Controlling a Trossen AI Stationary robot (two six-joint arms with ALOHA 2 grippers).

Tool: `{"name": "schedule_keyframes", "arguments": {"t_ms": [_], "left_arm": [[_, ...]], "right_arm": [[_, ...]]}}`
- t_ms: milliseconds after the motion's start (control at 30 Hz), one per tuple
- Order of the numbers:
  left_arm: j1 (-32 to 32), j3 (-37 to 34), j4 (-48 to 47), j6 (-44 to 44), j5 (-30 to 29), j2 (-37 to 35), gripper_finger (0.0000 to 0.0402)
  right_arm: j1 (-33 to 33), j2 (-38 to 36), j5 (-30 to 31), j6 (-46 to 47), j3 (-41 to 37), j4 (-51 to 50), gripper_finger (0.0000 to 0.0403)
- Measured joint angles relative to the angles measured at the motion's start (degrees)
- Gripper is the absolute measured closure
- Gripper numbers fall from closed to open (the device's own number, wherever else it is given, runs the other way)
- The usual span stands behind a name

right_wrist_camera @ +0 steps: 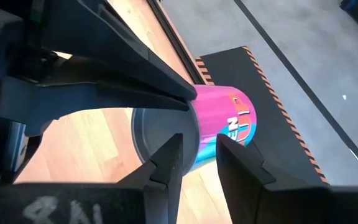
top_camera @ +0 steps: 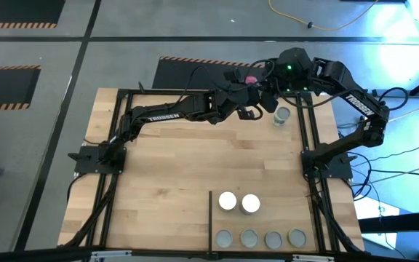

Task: Pick and place cans onto a shelf
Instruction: Put the canned chicken soup on the shelf

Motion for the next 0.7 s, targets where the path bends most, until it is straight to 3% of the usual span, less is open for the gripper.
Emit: {"name": "schedule_keyframes", "arguments": {"t_ms": [700], "left_arm": [[-1.5, -0.1, 2.3, 0.5, 1.6, 0.0, 0.0401]], "right_arm": [[0.0, -0.1, -0.6, 0.1, -0.2, -2.4, 0.0304]]}}
